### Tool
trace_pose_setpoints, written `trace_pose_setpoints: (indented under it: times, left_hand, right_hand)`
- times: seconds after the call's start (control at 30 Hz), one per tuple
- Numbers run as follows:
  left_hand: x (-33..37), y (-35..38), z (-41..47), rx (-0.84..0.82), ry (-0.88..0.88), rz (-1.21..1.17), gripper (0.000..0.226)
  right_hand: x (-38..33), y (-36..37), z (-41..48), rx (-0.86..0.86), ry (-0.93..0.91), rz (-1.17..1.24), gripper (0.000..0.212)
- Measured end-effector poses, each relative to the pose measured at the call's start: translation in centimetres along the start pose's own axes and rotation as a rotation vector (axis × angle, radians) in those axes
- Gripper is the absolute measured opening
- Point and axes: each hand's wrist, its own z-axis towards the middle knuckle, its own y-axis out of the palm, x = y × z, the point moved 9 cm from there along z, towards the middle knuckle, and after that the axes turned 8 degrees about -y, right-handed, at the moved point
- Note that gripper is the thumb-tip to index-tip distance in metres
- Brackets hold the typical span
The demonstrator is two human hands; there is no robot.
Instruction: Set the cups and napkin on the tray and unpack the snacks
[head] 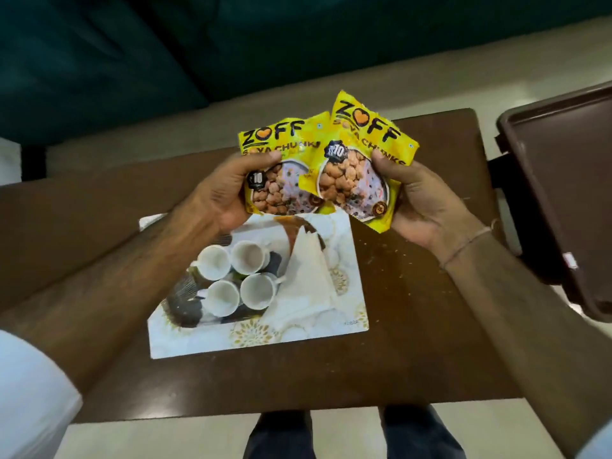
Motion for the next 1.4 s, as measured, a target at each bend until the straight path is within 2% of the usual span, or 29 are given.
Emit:
trace_pose_setpoints:
  times: [0.07,0.2,0.33,0.53,0.67,0.9,1.0,1.07,1.2,1.3,1.4]
  left_hand:
    - [-0.5,-4.3,-2.0,0.047,0.008,-0.028,0.027]
    - [-2.9,-13.2,-5.8,0.204,0.004,-0.059,0.053]
    - [-6.1,-20.6,-8.2,0.350,0.007,-0.014,0.027]
    - [-12.6,-28.8,-10.6,0.513,-0.127,0.060,0.037]
    - [-15.5,-30.4,-10.4,0.534,-0.162,0.061,0.032]
    - [-16.9,-29.3,-8.8,0.496,-0.137,0.122,0.026]
    - [-16.5,-28.6,-8.2,0.503,-0.063,0.220,0.021]
    - [-15.9,-28.3,-8.4,0.566,-0.010,0.362,0.023]
    - [-14.0,-27.7,-10.1,0.861,0.089,0.794,0.057]
    - [-13.5,-26.5,-10.7,0.947,0.087,0.980,0.091]
    - [-12.4,-26.2,-10.7,0.972,-0.017,1.090,0.105]
  right_hand:
    - [2.6,0.8,-0.2,-0.014,0.055,-0.067,0.041]
    - [7.8,0.4,-0.6,0.036,0.105,-0.341,0.037]
    - [10.7,-1.5,-1.4,0.100,0.141,-0.621,0.027]
    - [12.8,-3.1,-2.6,0.191,0.192,-0.831,0.028]
    - [13.6,-2.5,-2.2,0.193,0.159,-0.919,0.030]
    - [14.8,-1.8,-1.7,0.222,0.089,-0.936,0.027]
    - [14.8,-1.3,-1.7,0.226,0.013,-1.093,0.028]
    - [14.6,-1.1,-1.7,0.222,-0.025,-1.241,0.032]
    - [13.8,-0.6,-1.7,0.269,-0.127,-1.523,0.055]
    - [13.2,0.9,-1.6,0.238,-0.201,-1.740,0.084]
    - [12.3,3.1,-1.3,0.201,-0.227,-1.876,0.087]
